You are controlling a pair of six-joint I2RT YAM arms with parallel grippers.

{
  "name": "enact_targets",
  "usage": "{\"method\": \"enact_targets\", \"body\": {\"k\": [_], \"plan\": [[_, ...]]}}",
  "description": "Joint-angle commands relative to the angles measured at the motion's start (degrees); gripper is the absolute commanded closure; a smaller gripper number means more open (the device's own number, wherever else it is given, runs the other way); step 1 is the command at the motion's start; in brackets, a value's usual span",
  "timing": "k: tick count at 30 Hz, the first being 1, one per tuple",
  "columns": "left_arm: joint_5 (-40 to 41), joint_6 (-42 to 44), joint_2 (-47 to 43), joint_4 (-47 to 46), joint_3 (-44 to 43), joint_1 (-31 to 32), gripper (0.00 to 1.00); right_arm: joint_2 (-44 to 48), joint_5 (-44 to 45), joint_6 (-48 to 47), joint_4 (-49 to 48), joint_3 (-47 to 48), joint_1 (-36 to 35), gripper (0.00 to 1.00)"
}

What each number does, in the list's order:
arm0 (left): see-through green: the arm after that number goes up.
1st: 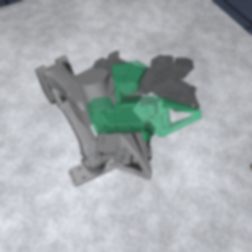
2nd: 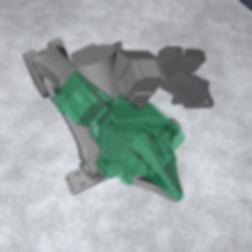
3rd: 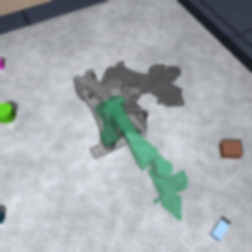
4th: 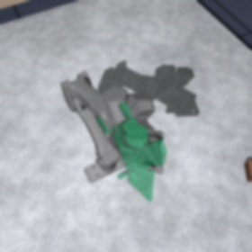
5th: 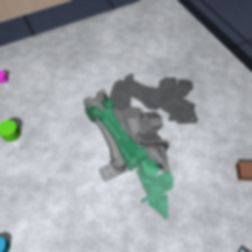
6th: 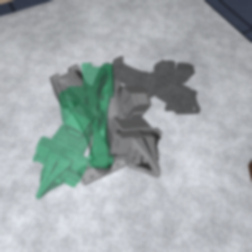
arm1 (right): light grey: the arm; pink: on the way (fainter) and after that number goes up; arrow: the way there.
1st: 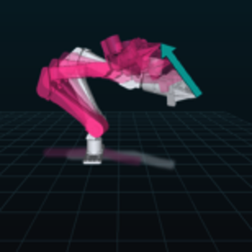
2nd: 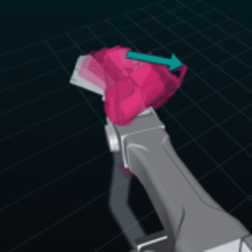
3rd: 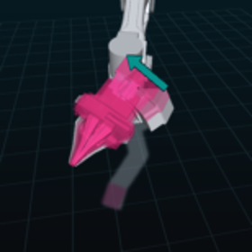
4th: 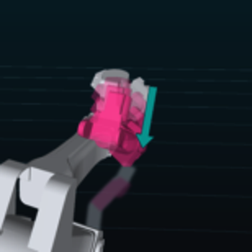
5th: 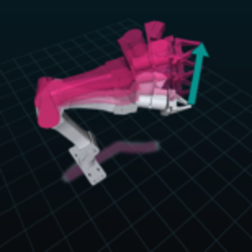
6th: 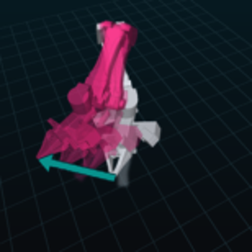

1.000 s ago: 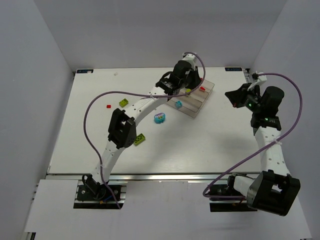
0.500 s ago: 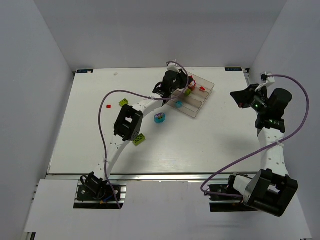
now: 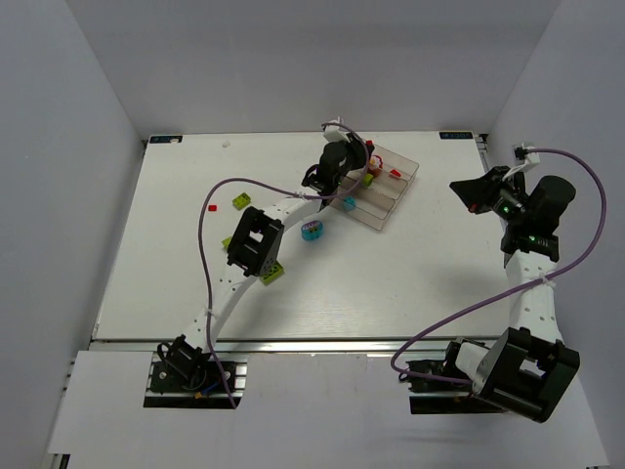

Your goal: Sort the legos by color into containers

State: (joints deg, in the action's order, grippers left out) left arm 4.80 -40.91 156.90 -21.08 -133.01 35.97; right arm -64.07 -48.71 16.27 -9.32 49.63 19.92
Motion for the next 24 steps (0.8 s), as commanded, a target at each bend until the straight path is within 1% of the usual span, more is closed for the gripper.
{"method": "enact_targets", "body": {"k": [1, 3, 4, 6, 7, 9, 13, 16, 18, 19, 20, 21, 22, 23, 24], "plan": [[2.15, 0.57, 0.33, -0.80, -2.60, -0.02, 0.74, 0.27, -2.71, 1.30, -3.68, -0.58, 0.56, 1.00], [2.32, 0.30, 0.95, -0.89, -2.96, -0.02, 0.66, 0.44, -2.88, 1.57, -3.95, -0.67, 0.73, 1.00], [2.06, 0.21, 1.04, -1.15, -2.96, -0.02, 0.57, 0.44, -3.14, 1.66, -4.04, -0.76, 0.82, 1.00], [1.80, 0.12, 1.04, -1.07, -3.13, -0.02, 0.44, 0.53, -3.23, 1.74, -4.30, -0.76, 1.17, 1.00], [1.62, 0.12, 1.21, -0.89, -3.13, -0.02, 0.33, 0.62, -3.41, 1.92, -4.39, -0.93, 1.17, 1.00], [1.27, 0.21, 0.95, -0.63, -3.13, -0.02, 0.27, 0.53, -3.76, 2.18, -4.56, -1.02, 1.35, 1.00], [0.92, 0.74, 0.34, -0.45, -3.05, -0.02, 0.25, 0.70, -4.29, 2.45, -4.92, -1.20, 1.70, 1.00], [0.57, 1.62, -1.50, -0.98, -3.04, -0.02, 0.30, 0.79, -5.16, 2.54, -5.79, -1.46, 1.87, 1.00], [-0.05, 3.63, -3.17, -1.16, -3.05, -0.02, 0.42, 0.79, -6.39, 2.45, -7.45, -2.08, 1.79, 1.00], [-0.14, 5.47, -5.70, -0.98, -2.44, -0.02, 0.50, 0.44, -8.84, 2.27, -8.16, -2.34, 1.70, 1.00], [-0.40, 6.88, -7.38, -0.72, -1.82, -0.02, 0.70, 0.18, -10.34, 1.66, -8.86, -2.69, 1.70, 1.00], [-0.49, 8.28, -9.31, -0.19, -0.86, -0.02, 0.80, -0.17, -12.27, 1.31, -9.65, -2.78, 1.52, 1.00], [0.21, 9.60, -11.59, 1.29, 0.63, -0.02, 0.90, -0.70, -15.94, 0.96, -10.88, -2.87, 1.17, 0.96], [0.13, 11.18, -16.49, 2.78, 4.39, -0.02, 1.00, -2.27, -18.15, 0.78, -11.85, -2.87, 1.17, 0.87], [-0.22, 10.76, -19.24, 5.06, 6.95, -1.50, 1.00, -3.24, -20.00, 0.60, -12.29, -2.61, 0.30, 0.83]]}}
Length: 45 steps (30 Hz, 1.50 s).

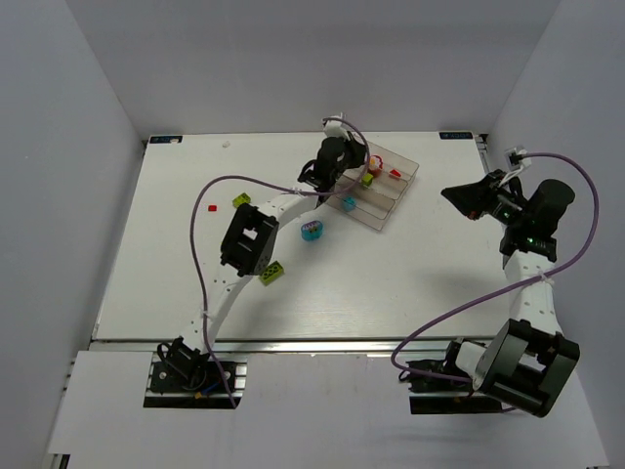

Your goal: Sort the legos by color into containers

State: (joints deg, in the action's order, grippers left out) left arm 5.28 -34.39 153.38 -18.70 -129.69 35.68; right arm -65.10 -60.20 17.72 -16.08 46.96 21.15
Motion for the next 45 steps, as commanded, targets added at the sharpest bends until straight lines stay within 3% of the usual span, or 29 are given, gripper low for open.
{"method": "enact_targets", "body": {"k": [1, 4, 6, 9, 10, 11, 12, 13, 15, 16, 19, 22, 27, 32, 45], "plan": [[1.21, 2.33, -18.79, 4.70, 6.70, -1.84, 1.00, -4.31, -10.18, -1.10, -4.15, 0.67, -1.45, 0.75], [1.59, -0.06, -31.01, 11.91, 19.26, -5.51, 1.00, -7.05, -7.15, -11.36, 9.94, 5.94, -6.61, 0.69], [2.02, -3.92, -39.16, 18.22, 28.73, -7.90, 1.00, -7.23, -3.36, -16.11, 13.69, 7.87, -8.92, 0.69], [1.13, -6.04, -46.22, 27.53, 40.42, -12.64, 0.83, -7.76, 6.12, -17.01, 17.73, 8.94, -14.19, 0.75], [1.83, -5.86, -50.94, 29.40, 43.35, -13.70, 0.58, -8.28, 11.02, -17.45, 18.62, 10.07, -15.77, 0.78], [6.19, -5.69, -53.16, 31.86, 45.90, -15.45, 0.46, -8.64, 13.51, -17.45, 20.54, 10.69, -17.09, 0.78], [8.67, -5.16, -56.67, 36.67, 49.50, -16.42, 0.10, -9.25, 16.58, -17.45, 21.25, 11.39, -17.71, 0.75], [11.48, -4.98, -57.92, 38.98, 50.66, -17.39, 0.02, -9.34, 17.92, -17.45, 21.44, 11.49, -18.33, 0.73], [16.25, -4.55, -58.63, 45.66, 51.55, -21.08, 0.02, -9.78, 19.42, -17.45, 21.52, 11.58, -19.65, 0.71], [16.52, -5.33, -57.16, 47.94, 50.60, -22.48, 0.02, -10.30, 20.03, -17.45, 21.61, 11.66, -19.83, 0.66], [15.90, -11.71, -51.45, 61.29, 42.46, -27.67, 0.02, -11.88, 20.57, -17.45, 22.84, 12.28, -20.71, 0.54], [13.45, -16.91, -43.80, 70.36, 36.19, -30.93, 0.04, -12.24, 21.00, -19.03, 23.11, 12.37, -20.97, 0.53], [13.79, -24.75, -41.85, 70.30, 36.35, -33.40, 0.26, -12.24, 21.79, -19.03, 23.02, 12.37, -20.88, 0.54], [12.57, -30.73, -38.96, 72.39, 31.98, -34.98, 0.28, -12.95, 21.80, -19.21, 23.19, 12.45, -20.97, 0.55], [10.28, -34.16, -25.24, 77.14, 17.28, -34.98, 0.28, -13.03, 21.36, -19.38, 23.11, 12.45, -20.62, 0.56]]}}
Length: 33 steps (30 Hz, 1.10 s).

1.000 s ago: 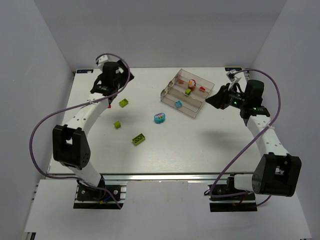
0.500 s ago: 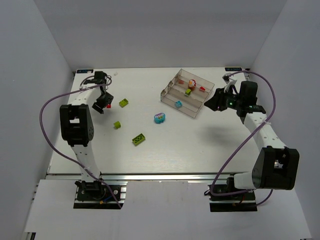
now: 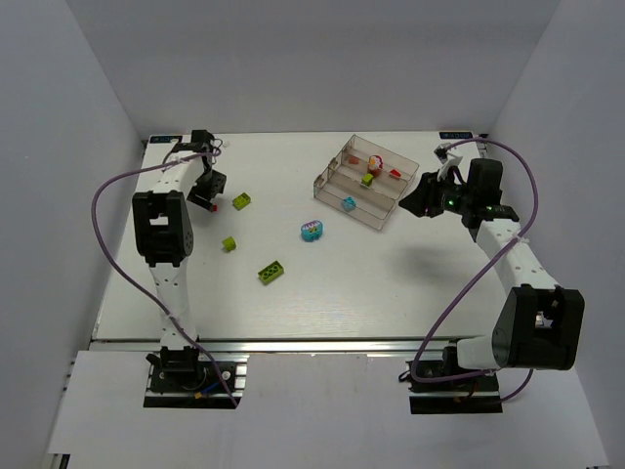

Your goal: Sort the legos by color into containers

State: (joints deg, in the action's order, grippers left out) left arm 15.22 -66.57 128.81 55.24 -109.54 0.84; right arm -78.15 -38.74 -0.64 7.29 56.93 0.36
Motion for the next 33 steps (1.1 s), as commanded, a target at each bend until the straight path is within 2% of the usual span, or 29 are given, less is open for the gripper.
{"method": "enact_targets", "body": {"k": [1, 8, 13, 26, 28, 33], "plan": [[0.33, -1.99, -0.41, 3.29, -3.31, -0.14, 0.28, -0.07, -0.02, -1.03, -0.08, 2.49, 0.17, 0.56], [2.00, -2.34, -0.85, 3.73, -1.47, -0.14, 0.28, -0.34, 0.07, -1.03, -0.17, 2.49, 0.17, 0.56], [2.35, -3.31, 0.82, 3.82, -1.56, -0.67, 0.36, 0.01, -0.11, -0.67, -0.08, 2.49, 0.43, 0.56], [3.50, -3.84, 3.72, 5.49, -2.70, -1.19, 0.42, 0.80, -1.07, -0.32, -0.26, 2.40, 1.57, 0.56], [3.41, -3.84, 3.99, 5.75, -3.22, -1.72, 0.47, 0.89, -1.25, -0.23, -0.17, 2.40, 1.66, 0.56], [3.50, -4.19, 4.25, 5.93, -2.88, -2.25, 0.66, 1.42, -1.78, 0.20, -0.52, 2.22, 2.36, 0.57]]}}
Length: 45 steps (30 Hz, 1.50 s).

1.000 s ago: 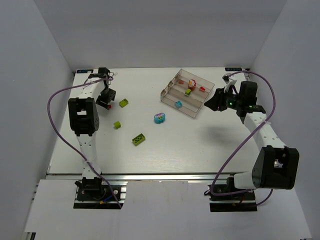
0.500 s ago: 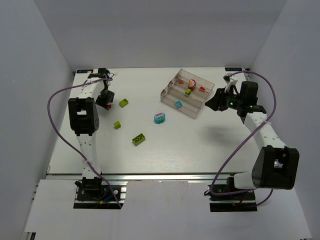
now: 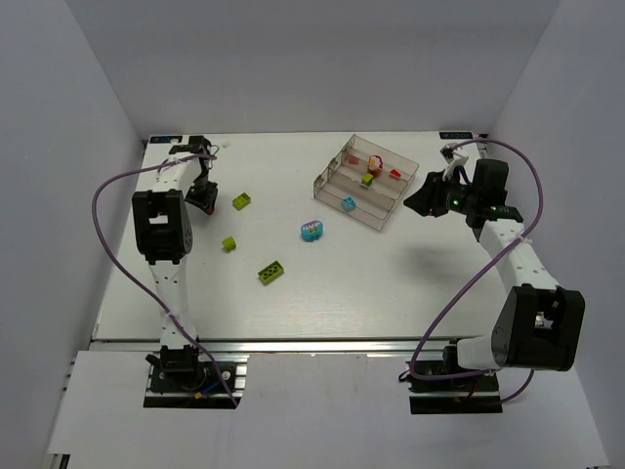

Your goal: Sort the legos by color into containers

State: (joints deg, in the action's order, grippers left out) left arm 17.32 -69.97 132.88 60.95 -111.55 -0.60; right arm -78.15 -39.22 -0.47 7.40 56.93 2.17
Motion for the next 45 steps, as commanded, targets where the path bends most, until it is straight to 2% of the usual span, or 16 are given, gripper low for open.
{"method": "enact_targets", "body": {"k": [1, 3, 6, 8, 9, 10, 11, 13, 17, 18, 20, 22, 27, 32, 38, 45], "plan": [[1.31, -0.78, 0.10, 0.14, -0.52, -0.81, 0.68, 1.51, -1.38, 0.03, -0.81, 2.14, 0.64, 0.58], [0.70, -0.60, -0.51, -0.22, 0.45, -0.81, 0.78, 1.51, -1.65, 0.03, -0.81, 2.14, 0.81, 0.58], [-1.58, 3.67, -2.52, -2.58, 2.29, -0.81, 0.81, 1.77, -1.91, 0.03, -0.89, 2.05, 0.99, 0.58], [-7.37, 12.26, -4.46, -9.95, 5.53, 0.06, 0.84, 1.86, -2.43, 0.03, -0.90, 2.05, 1.25, 0.58], [-10.09, 16.32, -6.73, -16.50, 6.86, 0.07, 0.92, 1.95, -2.61, -0.06, -0.89, 1.96, 1.25, 0.58], [-19.95, 20.45, -7.97, -20.74, 8.44, 0.86, 1.00, 1.95, -3.31, -0.14, -1.16, 1.96, 1.25, 0.59], [-24.57, 25.19, -9.20, -23.57, 12.54, 0.86, 1.00, 1.86, -3.58, -0.15, -1.07, 1.87, 1.43, 0.60], [-37.89, 28.92, -14.73, -38.74, 19.05, 1.39, 1.00, 1.69, -4.02, -0.23, -1.16, 1.87, 1.25, 0.60], [-54.81, 30.43, -20.02, -65.72, 32.78, 2.62, 1.00, 1.95, -3.93, -0.23, -1.16, 1.87, 1.34, 0.62], [-58.77, 28.77, -19.77, -77.09, 35.76, 2.62, 1.00, 2.04, -3.85, -0.23, -1.33, 1.79, 1.43, 0.62], [-68.50, 21.78, -16.96, -88.67, 36.66, 3.94, 1.00, 2.30, -3.93, -0.15, -1.51, 1.52, 1.60, 0.62], [-70.75, 17.61, -13.90, -99.33, 35.62, 5.78, 1.00, 2.21, -4.02, -0.06, -1.68, 1.61, 1.69, 0.62], [-74.62, 16.88, -5.81, -96.75, 23.42, 13.06, 1.00, 2.47, -3.85, -0.06, -1.77, 1.61, 2.22, 0.62], [-74.02, 15.66, 4.74, -92.33, 3.03, 19.14, 1.00, 2.83, -3.84, 0.03, -2.04, 1.35, 2.66, 0.62], [-61.99, 17.68, 12.57, -83.99, -10.42, 23.18, 1.00, 3.00, -4.63, 0.03, -2.21, 1.17, 3.62, 0.62], [-47.41, 16.62, 16.27, -86.79, -14.84, 27.49, 1.00, 3.35, -5.60, 0.03, -2.56, 1.00, 4.42, 0.62]]}}
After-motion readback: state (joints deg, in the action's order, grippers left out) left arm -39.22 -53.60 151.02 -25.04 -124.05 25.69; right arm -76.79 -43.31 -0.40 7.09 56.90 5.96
